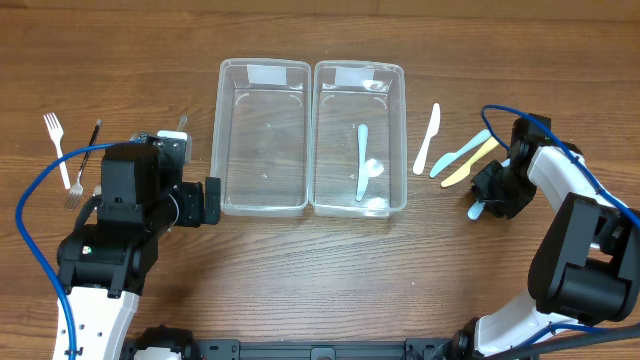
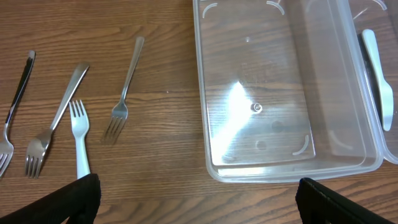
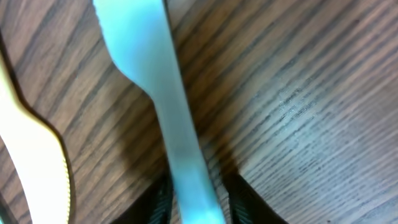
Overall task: Pack container
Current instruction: 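Lower right gripper onto the light-blue knife and grasp it, then place the light-blue knife into the right container and release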
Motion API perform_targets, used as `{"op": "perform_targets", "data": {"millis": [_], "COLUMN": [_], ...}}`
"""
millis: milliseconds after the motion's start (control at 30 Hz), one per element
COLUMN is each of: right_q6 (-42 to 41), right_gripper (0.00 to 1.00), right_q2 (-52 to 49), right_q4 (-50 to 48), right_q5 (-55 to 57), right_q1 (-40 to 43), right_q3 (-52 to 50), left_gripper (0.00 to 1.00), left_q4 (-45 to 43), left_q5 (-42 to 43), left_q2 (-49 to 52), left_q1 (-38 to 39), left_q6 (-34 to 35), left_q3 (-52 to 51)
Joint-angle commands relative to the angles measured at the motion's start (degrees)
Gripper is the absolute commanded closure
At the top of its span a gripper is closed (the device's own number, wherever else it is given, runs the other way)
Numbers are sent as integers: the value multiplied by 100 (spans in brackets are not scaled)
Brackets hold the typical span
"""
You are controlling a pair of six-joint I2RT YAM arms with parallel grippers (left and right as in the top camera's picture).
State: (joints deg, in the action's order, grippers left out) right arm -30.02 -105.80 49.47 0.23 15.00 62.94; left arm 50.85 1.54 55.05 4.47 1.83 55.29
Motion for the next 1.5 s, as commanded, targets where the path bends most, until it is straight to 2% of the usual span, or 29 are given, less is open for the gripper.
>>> {"op": "perform_targets", "data": {"millis": [0, 367, 700, 1033, 1200, 1367, 1467], "right_q6": [-2, -2, 0, 321, 590, 758, 754], "right_gripper": [73, 80, 96, 96, 96, 96, 96], "right_q2": [15, 15, 17, 212, 678, 905, 903], "right_q4": [-4, -28, -179, 160, 883, 1403, 1257], "right_q5": [-35, -35, -35, -28, 269, 313, 313], "right_q1": [7, 7, 7, -94, -715, -1917, -2662], "right_q3": [-109, -109, -105, 546, 1690, 3038, 3261], "left_gripper": [0, 0, 0, 0, 0, 0, 0], "left_q4": [-9, -9, -11, -13, -13, -15, -13], "left_q5": [46, 46, 46, 44, 46, 46, 48], "left_q2": [4, 4, 4, 4, 4, 4, 4], "left_q1": [-7, -7, -7, -7, -7, -4, -7], "left_q6": [120, 118, 118, 118, 118, 120, 120], "left_q3": [170, 170, 170, 170, 170, 170, 170]}}
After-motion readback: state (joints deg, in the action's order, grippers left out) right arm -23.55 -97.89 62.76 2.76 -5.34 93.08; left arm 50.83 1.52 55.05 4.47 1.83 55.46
